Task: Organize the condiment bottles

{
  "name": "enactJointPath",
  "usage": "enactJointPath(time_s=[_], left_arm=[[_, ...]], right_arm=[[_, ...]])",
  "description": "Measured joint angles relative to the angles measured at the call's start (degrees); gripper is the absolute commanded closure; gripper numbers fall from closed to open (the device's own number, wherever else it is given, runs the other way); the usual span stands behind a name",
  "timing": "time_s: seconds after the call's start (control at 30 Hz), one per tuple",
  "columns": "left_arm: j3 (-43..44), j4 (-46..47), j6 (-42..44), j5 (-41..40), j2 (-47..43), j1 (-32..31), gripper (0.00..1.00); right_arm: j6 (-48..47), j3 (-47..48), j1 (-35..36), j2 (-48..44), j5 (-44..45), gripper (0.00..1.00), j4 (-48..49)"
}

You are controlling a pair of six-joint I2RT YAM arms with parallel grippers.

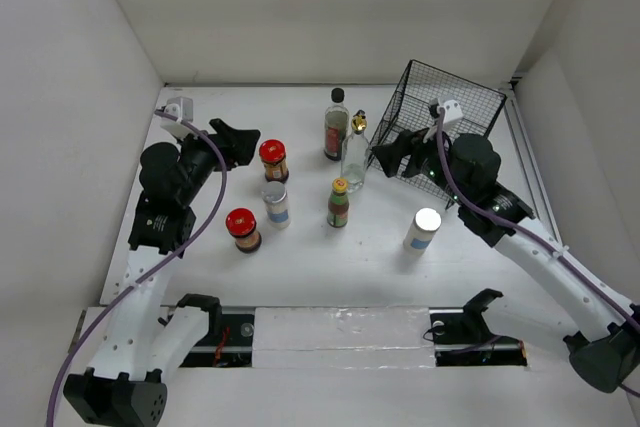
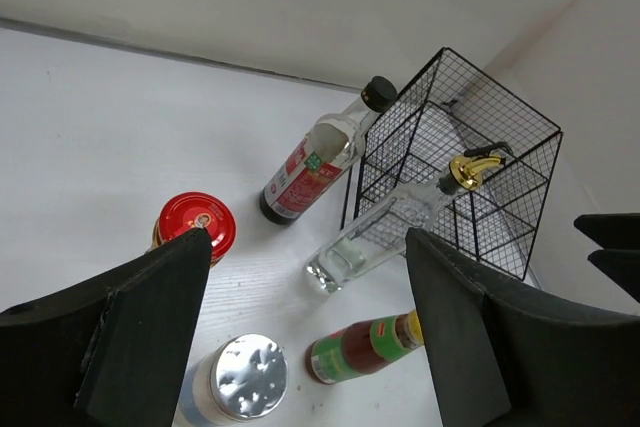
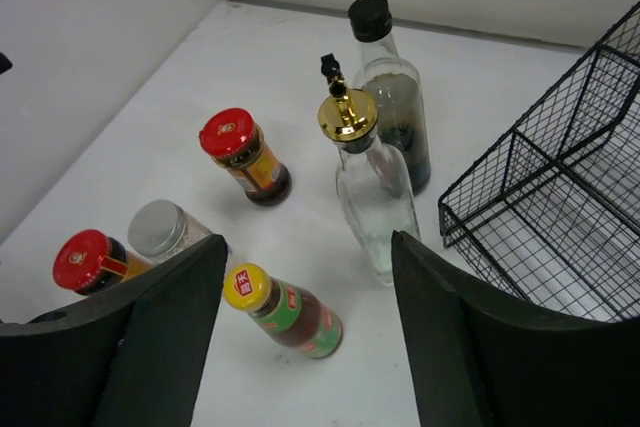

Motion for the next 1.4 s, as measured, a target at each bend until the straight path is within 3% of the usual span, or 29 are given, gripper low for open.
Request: enactJointPath(time_s=[0.07,0.1,0.13,0.17,0.2,0.27,0.3,0.33,0.4,0.5,0.57,0.6,0.67,0.93,1.17,1.4], left_arm=[[0.0,0.0,0.1,0.3,0.2,0.0,0.24],[0.0,0.1,0.1,0.5,0.2,0.0,0.24],[0.0,0.2,0.1,0.7,0.1,0.0,0.24],[0.0,0.5,0.1,0.8,0.1,0.0,0.28],[0.0,0.7,0.1,0.9,0.1,0.0,0.32],[0.0,1.0,0.1,1.1,0.1,0.0,0.46],[0.0,1.1,0.2,1.2,0.1,0.0,0.53],[0.0,1.2,0.1,1.3,0.1,0.0,0.68],[0.0,1.3,0.1,1.3,0.2,0.0,0.76],[-0.2,1.6,0.2,1.4,0.1,0.0,0.78],[-0.5,1.7,0.2,1.5,0.1,0.0,0.73],[-0.8,1.7,0.2,1.5,0.2,0.0,0.63],[-0.9,1.7,0.2,1.5,0.2,0.0,0.57],[-1.0,2.4,-0.2,1.7,1.3,0.0,0.56],[-1.0,2.5,-0.3,1.7,1.9,0.0,0.56],[-1.0,2.6,-0.3,2.2,1.9,0.0,0.56]], right_arm=[[-0.4,-0.1,0.7,0.2,0.2,0.5,0.0],[-0.2,-0.1,0.8,0.1,0.3,0.71,0.2],[-0.6,-0.1,1.0,0.1,0.2,0.71,0.3],[-0.3,-0.1,1.2,0.1,0.4,0.9,0.4],[-0.4,-0.1,1.4,0.1,0.6,0.94,0.5],[-0.3,-0.1,1.5,0.4,0.9,0.89,0.7],[-0.3,-0.1,1.7,0.6,1.1,0.79,0.8],[-0.2,-0.1,1.9,1.0,1.4,0.66,0.8],[-0.3,-0.1,2.7,2.3,1.7,0.35,1.1],[-0.9,-0.1,4.2,5.1,2.0,0.21,1.1],[-1.2,0.1,4.9,7.2,2.4,0.19,1.1],[-1.4,0.4,5.1,8.5,2.5,0.19,1.1],[-1.6,1.3,5.5,11.3,2.8,0.19,1.1],[-2.9,4.7,5.6,19.5,9.9,0.21,2.6],[-5.2,7.3,5.7,25.7,13.5,0.29,10.7],[-6.9,8.8,5.4,32.4,15.8,0.45,16.2]])
